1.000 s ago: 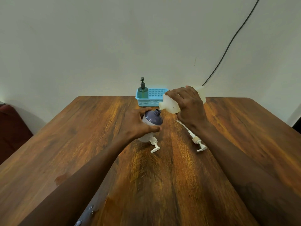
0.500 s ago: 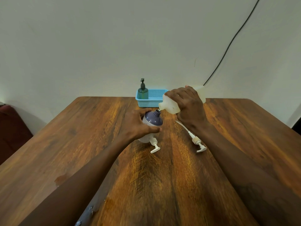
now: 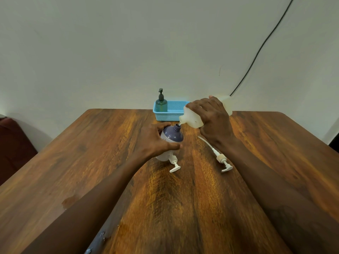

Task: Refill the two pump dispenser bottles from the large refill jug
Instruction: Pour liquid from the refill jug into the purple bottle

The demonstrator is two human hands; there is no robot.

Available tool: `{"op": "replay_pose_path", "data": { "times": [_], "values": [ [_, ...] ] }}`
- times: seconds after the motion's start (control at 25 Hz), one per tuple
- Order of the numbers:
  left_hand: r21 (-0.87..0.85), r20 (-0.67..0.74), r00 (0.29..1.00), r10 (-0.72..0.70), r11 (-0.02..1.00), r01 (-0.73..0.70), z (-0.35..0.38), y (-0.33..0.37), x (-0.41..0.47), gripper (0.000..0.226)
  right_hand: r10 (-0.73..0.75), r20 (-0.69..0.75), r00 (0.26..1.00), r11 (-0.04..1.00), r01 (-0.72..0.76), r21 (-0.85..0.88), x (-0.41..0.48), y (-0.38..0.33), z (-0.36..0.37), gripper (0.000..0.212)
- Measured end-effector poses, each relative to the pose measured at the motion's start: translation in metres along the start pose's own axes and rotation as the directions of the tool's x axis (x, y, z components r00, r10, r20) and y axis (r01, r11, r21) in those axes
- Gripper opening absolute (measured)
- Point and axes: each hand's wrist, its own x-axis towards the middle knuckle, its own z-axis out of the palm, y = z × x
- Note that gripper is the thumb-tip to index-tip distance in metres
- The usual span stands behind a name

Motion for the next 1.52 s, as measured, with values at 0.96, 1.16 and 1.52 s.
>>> {"op": "replay_pose_path", "data": {
  "times": [0.96,1.16,1.52],
  "values": [
    [-0.001,0.014,0.999,-0.031,1.000,0.031,-0.0032,0.0034,-0.0023,0.071,-0.052,0.016,0.999,0.998,0.053,-0.021,0.0039,0.0023,-0.0007,0.074],
    [0.015,0.018,0.999,-0.040,0.999,0.040,-0.0051,0.0047,-0.0042,0.073,-0.080,0.017,0.997,0.997,0.080,-0.020,0.0060,0.0017,-0.0002,0.075],
    [0.021,0.018,0.999,-0.029,0.999,0.028,-0.0059,0.0049,-0.0052,0.072,-0.123,0.026,0.992,0.991,0.124,-0.046,0.0089,-0.0009,-0.0040,0.072]
  ]
}}
